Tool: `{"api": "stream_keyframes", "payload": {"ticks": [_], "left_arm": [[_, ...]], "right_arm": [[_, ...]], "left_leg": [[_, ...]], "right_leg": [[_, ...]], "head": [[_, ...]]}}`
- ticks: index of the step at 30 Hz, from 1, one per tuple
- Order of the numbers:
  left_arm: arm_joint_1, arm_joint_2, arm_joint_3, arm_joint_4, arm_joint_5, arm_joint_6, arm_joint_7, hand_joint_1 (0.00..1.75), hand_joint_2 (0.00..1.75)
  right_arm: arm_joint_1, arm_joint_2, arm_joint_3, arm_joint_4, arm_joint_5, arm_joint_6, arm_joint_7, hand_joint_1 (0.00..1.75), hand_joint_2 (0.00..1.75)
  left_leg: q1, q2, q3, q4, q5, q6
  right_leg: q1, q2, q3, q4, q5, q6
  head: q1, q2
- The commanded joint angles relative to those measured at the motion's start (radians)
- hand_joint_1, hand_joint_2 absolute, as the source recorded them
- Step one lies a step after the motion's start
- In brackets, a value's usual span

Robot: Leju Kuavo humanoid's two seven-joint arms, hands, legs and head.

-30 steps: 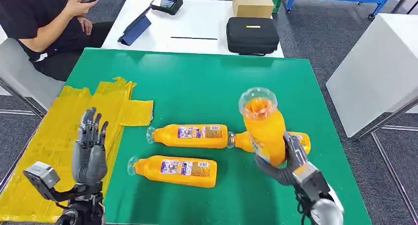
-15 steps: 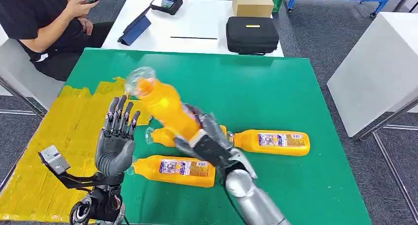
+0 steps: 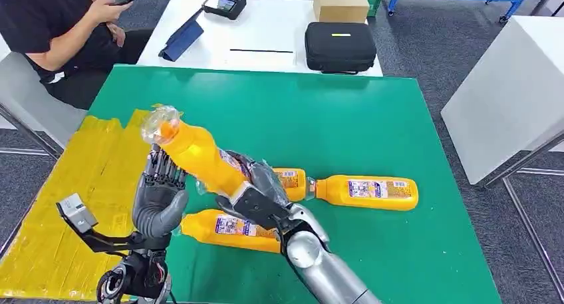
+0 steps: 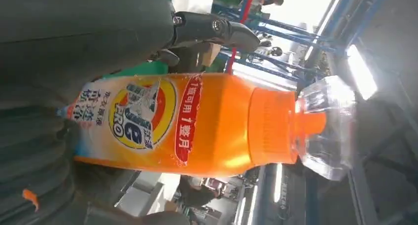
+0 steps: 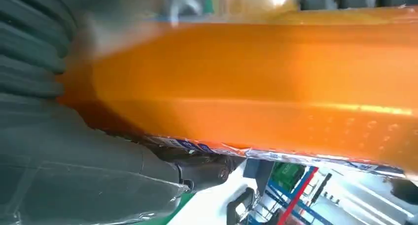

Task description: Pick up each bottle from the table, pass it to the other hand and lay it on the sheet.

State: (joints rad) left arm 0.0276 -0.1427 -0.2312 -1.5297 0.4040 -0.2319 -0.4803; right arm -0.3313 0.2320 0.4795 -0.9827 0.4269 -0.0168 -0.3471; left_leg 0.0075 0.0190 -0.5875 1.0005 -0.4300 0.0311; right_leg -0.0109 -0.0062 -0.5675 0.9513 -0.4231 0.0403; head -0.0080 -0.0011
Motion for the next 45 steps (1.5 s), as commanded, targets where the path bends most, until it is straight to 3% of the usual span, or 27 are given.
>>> {"api": "stream_keyframes", "payload": {"ticks": [1,5,10,15,20,21,22,35,39,40,43,44,45], "left_arm": [[-0.039,0.006,0.021,0.067,0.037,-0.007,0.010,0.00,1.75],[-0.058,0.001,0.009,0.075,0.037,0.004,0.027,0.00,1.75],[-0.081,-0.007,-0.015,0.099,0.036,0.089,0.085,0.00,1.75],[-0.084,0.005,-0.023,0.127,0.043,0.117,0.100,0.00,1.75],[-0.075,0.011,-0.001,0.131,0.036,0.155,0.090,0.00,1.75],[-0.074,0.012,0.002,0.129,0.037,0.156,0.090,0.33,1.75],[-0.072,0.012,0.004,0.127,0.037,0.156,0.090,1.73,1.75],[-0.041,0.001,0.039,0.096,0.045,0.161,0.082,1.75,1.75],[-0.021,0.002,0.055,0.075,0.035,0.179,0.057,1.75,1.75],[-0.016,0.013,0.051,0.067,-0.042,0.227,0.033,1.75,1.75],[-0.009,0.018,0.060,0.062,-0.074,0.246,0.030,1.75,1.75],[-0.005,0.018,0.063,0.057,-0.153,0.304,0.017,1.75,1.75],[0.008,0.028,0.081,0.048,-0.267,0.381,0.013,1.75,1.75]], "right_arm": [[-0.064,0.045,0.128,0.131,0.060,-0.043,0.018,1.75,1.75],[-0.094,0.060,0.208,0.181,0.130,-0.078,0.058,1.75,1.75],[-0.155,0.111,0.434,0.327,0.300,-0.126,0.117,1.75,1.75],[-0.173,0.117,0.555,0.351,0.309,-0.136,0.154,1.75,1.75],[-0.172,0.105,0.567,0.361,0.289,-0.152,0.144,1.75,1.75],[-0.171,0.101,0.567,0.357,0.290,-0.151,0.142,1.75,1.75],[-0.169,0.098,0.567,0.353,0.293,-0.150,0.141,1.75,1.75],[-0.142,0.072,0.498,0.333,0.317,-0.151,0.145,1.75,1.75],[-0.135,0.062,0.455,0.328,0.321,-0.211,0.156,1.75,1.75],[-0.126,0.053,0.429,0.319,0.305,-0.215,0.160,0.00,1.75],[-0.116,0.035,0.415,0.291,0.311,-0.213,0.163,0.00,1.75],[-0.104,0.031,0.392,0.274,0.301,-0.221,0.175,0.00,0.00],[-0.063,-0.004,0.365,0.225,0.298,-0.219,0.178,0.00,0.00]], "left_leg": [[-0.001,0.000,0.003,-0.001,-0.001,-0.002],[-0.001,-0.001,0.005,0.000,-0.002,-0.003],[0.000,0.001,0.001,-0.001,0.000,-0.002],[0.000,-0.001,0.001,-0.001,0.000,-0.003],[-0.001,-0.004,0.005,-0.002,-0.001,-0.004],[0.000,-0.004,0.003,-0.002,0.000,-0.003],[0.000,-0.003,0.001,-0.001,0.001,-0.003],[0.000,-0.005,0.001,-0.001,0.001,-0.003],[0.001,-0.004,0.000,-0.001,0.001,-0.003],[0.000,-0.006,0.001,-0.001,0.001,-0.003],[0.000,-0.006,0.001,-0.001,0.001,-0.003],[0.000,-0.005,0.001,-0.001,0.001,-0.003],[0.001,-0.003,-0.002,-0.001,0.001,-0.002]], "right_leg": [[-0.001,0.002,0.002,0.001,-0.001,-0.002],[-0.002,0.001,0.003,0.003,-0.003,-0.003],[0.000,0.002,0.000,0.001,0.000,-0.002],[0.000,0.001,0.000,0.001,-0.001,-0.002],[-0.001,-0.002,0.003,0.001,-0.003,-0.003],[0.000,-0.002,0.002,0.000,-0.002,-0.002],[0.000,-0.002,0.000,0.000,-0.001,-0.002],[0.000,-0.004,0.000,0.000,-0.002,-0.002],[0.000,-0.003,-0.001,0.000,-0.001,-0.002],[0.000,-0.004,0.000,0.000,-0.002,-0.002],[0.000,-0.005,0.000,0.000,-0.002,-0.002],[0.000,-0.004,-0.001,0.000,-0.002,-0.002],[0.000,-0.002,-0.003,0.000,0.000,-0.001]], "head": [[0.000,0.000],[0.000,0.000],[0.000,0.000],[0.000,0.000],[0.000,0.000],[0.000,0.000],[0.000,0.000],[0.000,0.000],[0.000,0.000],[0.000,0.000],[0.000,0.000],[0.000,0.000],[0.000,0.000]]}}
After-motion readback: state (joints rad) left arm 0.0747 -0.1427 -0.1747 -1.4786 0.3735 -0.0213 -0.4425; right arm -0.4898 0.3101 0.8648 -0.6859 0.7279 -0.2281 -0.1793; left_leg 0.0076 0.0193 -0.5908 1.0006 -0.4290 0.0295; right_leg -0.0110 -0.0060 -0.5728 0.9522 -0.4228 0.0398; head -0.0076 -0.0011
